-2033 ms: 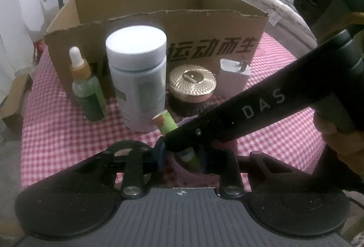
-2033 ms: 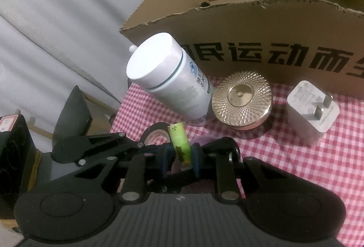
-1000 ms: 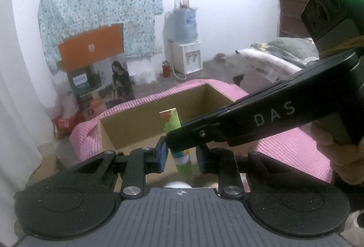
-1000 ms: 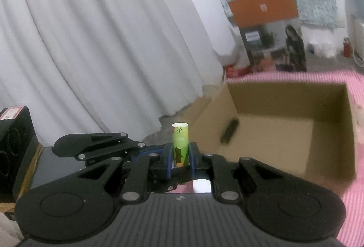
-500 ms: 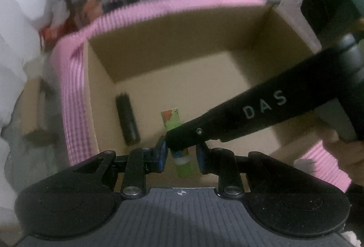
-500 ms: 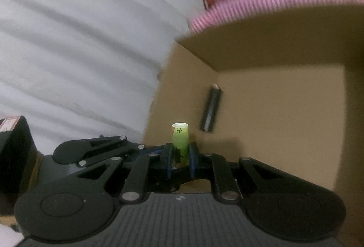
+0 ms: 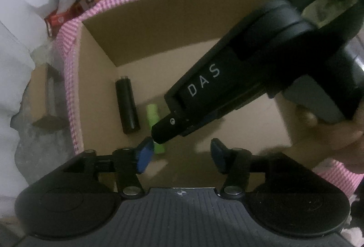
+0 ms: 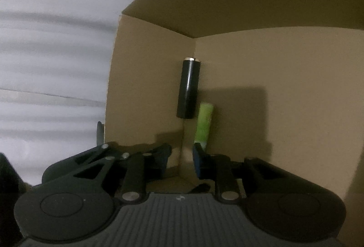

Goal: Organize rigid objects
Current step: 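Withdraw the right gripper and move it to the black key fob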

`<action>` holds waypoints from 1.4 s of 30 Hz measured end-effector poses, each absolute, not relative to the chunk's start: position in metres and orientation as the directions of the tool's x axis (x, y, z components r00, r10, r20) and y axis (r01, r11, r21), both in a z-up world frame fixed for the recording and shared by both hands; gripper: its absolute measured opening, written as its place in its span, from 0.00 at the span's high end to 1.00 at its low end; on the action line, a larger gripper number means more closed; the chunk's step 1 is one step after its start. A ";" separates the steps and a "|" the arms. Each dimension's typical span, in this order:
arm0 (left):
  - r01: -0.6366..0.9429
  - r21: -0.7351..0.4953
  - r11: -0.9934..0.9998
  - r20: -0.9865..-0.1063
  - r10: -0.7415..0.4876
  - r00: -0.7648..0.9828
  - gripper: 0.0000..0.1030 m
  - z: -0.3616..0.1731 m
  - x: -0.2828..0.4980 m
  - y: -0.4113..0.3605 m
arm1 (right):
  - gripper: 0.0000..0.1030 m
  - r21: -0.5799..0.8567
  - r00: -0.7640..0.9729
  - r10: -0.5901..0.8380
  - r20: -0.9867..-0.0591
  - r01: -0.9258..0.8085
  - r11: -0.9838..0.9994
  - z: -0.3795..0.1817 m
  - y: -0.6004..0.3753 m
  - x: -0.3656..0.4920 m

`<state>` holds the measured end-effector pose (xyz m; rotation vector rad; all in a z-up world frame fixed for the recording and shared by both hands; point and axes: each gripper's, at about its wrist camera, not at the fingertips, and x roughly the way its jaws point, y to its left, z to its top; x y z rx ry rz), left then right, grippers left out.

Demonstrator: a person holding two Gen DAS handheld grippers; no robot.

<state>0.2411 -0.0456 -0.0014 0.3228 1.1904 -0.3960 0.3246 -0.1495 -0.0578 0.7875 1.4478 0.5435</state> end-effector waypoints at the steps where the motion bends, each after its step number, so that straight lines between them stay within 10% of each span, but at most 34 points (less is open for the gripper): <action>1: 0.460 0.034 0.887 -0.931 -0.139 0.338 0.29 0.004 0.241 -0.046 | 0.71 0.753 0.084 0.750 -0.656 0.132 0.644 -0.056 -0.151 0.323; 16: 0.248 0.016 0.969 -0.797 -0.137 0.588 0.23 0.048 0.217 0.017 | 0.69 0.619 0.470 0.578 -0.667 -0.082 0.781 0.072 -0.228 0.229; 19: 0.203 -0.037 0.978 -0.833 -0.142 0.535 0.23 0.026 0.230 0.029 | 0.47 0.496 0.553 0.436 -0.710 -0.047 0.867 0.088 -0.250 0.210; 28: 0.134 -0.349 0.928 -0.852 -0.373 0.368 0.23 -0.003 0.233 0.046 | 0.43 0.253 0.534 0.165 -0.829 0.096 0.963 0.047 -0.269 0.210; 42: 0.170 -0.370 0.913 -0.807 -0.407 0.428 0.23 0.015 0.219 0.036 | 0.43 0.266 0.648 0.097 -0.756 0.168 0.949 0.051 -0.302 0.183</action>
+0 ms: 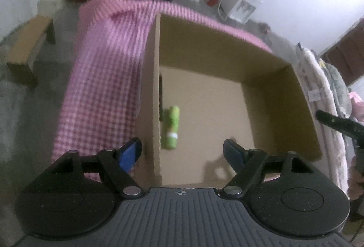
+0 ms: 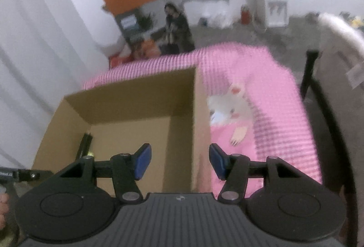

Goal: Organize rigid objects
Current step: 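Withdraw the right gripper and move it to the black key fob, then grasp the black key fob by its ring with the right gripper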

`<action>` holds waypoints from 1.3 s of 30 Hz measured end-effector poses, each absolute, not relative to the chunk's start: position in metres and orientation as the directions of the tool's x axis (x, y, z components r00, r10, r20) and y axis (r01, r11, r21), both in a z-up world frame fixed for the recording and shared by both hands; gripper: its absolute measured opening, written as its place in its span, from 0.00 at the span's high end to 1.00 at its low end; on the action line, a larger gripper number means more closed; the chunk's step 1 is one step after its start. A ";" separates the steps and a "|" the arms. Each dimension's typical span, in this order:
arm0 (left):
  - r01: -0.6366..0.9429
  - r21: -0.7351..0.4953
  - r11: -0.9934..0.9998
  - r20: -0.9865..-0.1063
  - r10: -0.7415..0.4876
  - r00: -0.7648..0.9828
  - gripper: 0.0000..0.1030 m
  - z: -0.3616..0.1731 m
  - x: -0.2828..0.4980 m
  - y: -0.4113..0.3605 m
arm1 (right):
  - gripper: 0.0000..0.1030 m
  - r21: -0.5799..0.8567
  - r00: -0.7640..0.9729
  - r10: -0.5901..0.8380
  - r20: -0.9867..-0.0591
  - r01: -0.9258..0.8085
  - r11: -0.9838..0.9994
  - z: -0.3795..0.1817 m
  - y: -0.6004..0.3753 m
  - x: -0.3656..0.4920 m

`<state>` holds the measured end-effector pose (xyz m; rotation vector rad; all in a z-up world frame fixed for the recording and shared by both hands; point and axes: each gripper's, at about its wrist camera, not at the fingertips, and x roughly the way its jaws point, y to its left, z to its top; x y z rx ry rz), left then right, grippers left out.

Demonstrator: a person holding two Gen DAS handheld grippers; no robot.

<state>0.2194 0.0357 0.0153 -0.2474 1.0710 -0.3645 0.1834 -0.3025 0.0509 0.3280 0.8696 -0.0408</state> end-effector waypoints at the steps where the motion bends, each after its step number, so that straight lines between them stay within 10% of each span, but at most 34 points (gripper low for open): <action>1: 0.180 -0.357 0.917 -0.797 -0.399 0.453 0.23 0.022 0.216 0.036 | 0.43 0.271 0.666 0.092 -0.740 0.169 0.948 0.057 -0.304 0.177; 17: 0.359 -0.413 0.837 -0.541 -0.543 0.642 0.11 0.063 0.091 0.063 | 0.43 0.486 0.797 0.340 -0.499 -0.067 0.871 0.148 -0.278 0.027; 29: 0.504 -0.107 0.857 -0.647 -0.445 0.619 0.12 0.005 0.037 -0.006 | 0.44 0.712 0.634 0.578 -0.513 -0.061 0.699 0.077 -0.252 0.013; 39: 0.618 0.022 0.786 -0.746 -0.399 0.533 0.41 -0.043 0.034 -0.054 | 0.56 0.639 0.550 0.517 -0.656 0.041 0.768 -0.023 -0.208 0.049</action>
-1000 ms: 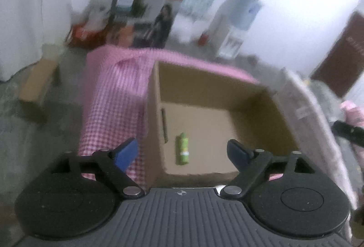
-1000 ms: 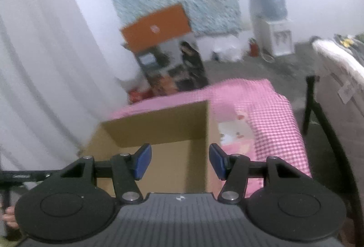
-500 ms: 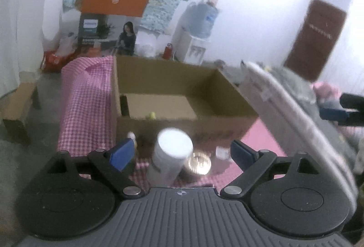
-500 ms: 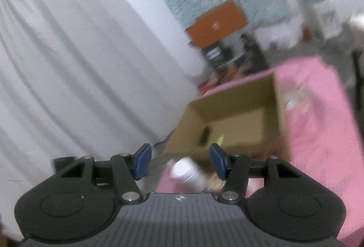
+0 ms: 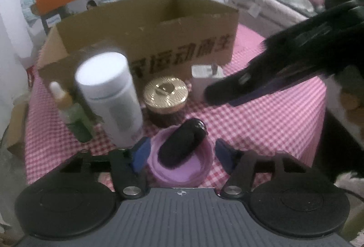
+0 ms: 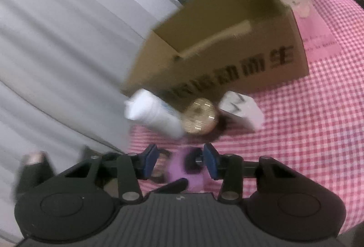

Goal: Organize rigid objects
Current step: 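Grasp the black key fob by its ring with the right gripper, then carry the black key fob into the box and open the right gripper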

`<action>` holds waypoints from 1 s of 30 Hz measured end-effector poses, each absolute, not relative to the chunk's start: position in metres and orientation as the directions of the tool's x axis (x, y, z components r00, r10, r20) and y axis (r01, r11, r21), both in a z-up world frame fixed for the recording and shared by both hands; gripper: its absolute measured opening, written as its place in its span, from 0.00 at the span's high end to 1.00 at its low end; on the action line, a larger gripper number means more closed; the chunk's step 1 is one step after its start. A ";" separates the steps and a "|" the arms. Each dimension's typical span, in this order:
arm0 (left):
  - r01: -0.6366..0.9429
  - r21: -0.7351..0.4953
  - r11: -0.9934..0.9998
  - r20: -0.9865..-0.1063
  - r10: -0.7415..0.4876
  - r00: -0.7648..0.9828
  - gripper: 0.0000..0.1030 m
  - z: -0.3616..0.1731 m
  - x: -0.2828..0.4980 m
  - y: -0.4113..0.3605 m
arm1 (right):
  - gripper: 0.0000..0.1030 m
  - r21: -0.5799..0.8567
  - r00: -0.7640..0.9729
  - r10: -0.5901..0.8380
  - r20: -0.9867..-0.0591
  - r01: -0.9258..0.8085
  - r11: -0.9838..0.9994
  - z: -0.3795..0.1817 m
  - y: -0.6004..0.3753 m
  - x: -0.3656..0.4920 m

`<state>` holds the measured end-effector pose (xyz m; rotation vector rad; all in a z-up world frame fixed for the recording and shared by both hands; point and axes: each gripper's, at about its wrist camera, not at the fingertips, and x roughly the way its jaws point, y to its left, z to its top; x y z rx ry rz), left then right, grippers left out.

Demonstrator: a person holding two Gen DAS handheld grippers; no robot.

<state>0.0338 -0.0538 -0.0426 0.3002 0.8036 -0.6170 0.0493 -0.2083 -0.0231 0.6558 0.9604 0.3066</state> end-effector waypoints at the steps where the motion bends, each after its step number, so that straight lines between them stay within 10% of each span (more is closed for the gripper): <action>1: 0.625 0.033 0.780 -0.750 -0.394 0.531 0.43 -0.044 0.035 -0.056 | 0.56 0.635 0.535 0.515 -0.670 0.052 0.771 -0.031 -0.206 0.052; 11: 0.639 0.049 0.767 -0.786 -0.365 0.499 0.62 -0.056 0.055 -0.060 | 0.79 0.659 0.480 0.558 -0.677 0.059 0.750 -0.062 -0.196 0.072; 30: 0.648 0.075 0.758 -0.773 -0.367 0.518 0.78 -0.061 0.067 -0.071 | 0.80 0.678 0.480 0.586 -0.653 0.027 0.734 -0.060 -0.185 0.080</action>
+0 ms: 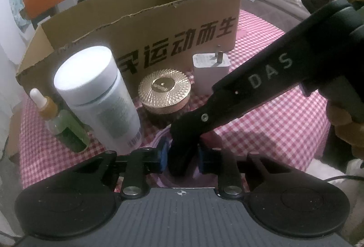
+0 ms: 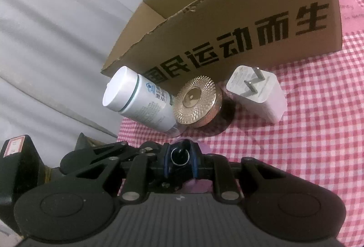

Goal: Organize rigid objects
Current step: 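Carry the black key fob into the box and open the right gripper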

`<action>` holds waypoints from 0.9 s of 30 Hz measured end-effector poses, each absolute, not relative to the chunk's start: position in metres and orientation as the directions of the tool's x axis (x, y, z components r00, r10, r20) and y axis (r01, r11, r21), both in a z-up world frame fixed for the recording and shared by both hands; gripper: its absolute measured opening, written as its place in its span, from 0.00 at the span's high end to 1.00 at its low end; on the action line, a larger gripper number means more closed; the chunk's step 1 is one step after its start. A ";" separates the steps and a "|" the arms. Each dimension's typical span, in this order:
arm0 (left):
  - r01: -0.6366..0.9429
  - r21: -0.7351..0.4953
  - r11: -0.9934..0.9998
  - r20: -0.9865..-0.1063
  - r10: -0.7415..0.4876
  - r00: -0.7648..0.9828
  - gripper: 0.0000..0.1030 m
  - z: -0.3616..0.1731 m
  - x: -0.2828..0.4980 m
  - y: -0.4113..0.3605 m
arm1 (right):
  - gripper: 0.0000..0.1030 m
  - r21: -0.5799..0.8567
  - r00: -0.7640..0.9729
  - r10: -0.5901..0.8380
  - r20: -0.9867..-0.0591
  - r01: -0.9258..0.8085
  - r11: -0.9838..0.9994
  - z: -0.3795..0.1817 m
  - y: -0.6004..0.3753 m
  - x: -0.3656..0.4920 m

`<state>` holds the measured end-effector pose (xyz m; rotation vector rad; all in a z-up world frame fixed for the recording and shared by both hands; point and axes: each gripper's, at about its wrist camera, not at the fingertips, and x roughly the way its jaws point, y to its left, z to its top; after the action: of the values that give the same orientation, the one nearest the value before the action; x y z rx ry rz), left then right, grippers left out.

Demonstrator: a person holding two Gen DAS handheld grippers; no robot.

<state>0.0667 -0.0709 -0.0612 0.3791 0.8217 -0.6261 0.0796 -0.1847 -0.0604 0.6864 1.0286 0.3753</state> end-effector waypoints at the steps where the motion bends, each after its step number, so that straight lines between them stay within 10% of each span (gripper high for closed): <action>1: 0.649 0.077 0.757 -0.771 -0.368 0.520 0.80 -0.060 0.066 -0.072 | 0.80 0.678 0.480 0.586 -0.653 0.025 0.735 -0.060 -0.184 0.080; 27: 0.589 0.192 0.785 -0.570 -0.400 0.718 0.81 0.076 0.056 -0.068 | 0.80 0.540 0.635 0.570 -0.521 -0.271 0.796 0.095 -0.172 0.102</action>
<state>0.0558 -0.0679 0.0762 0.3780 0.5336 -0.5613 0.1016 -0.1724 0.0946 0.4399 0.7376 0.4989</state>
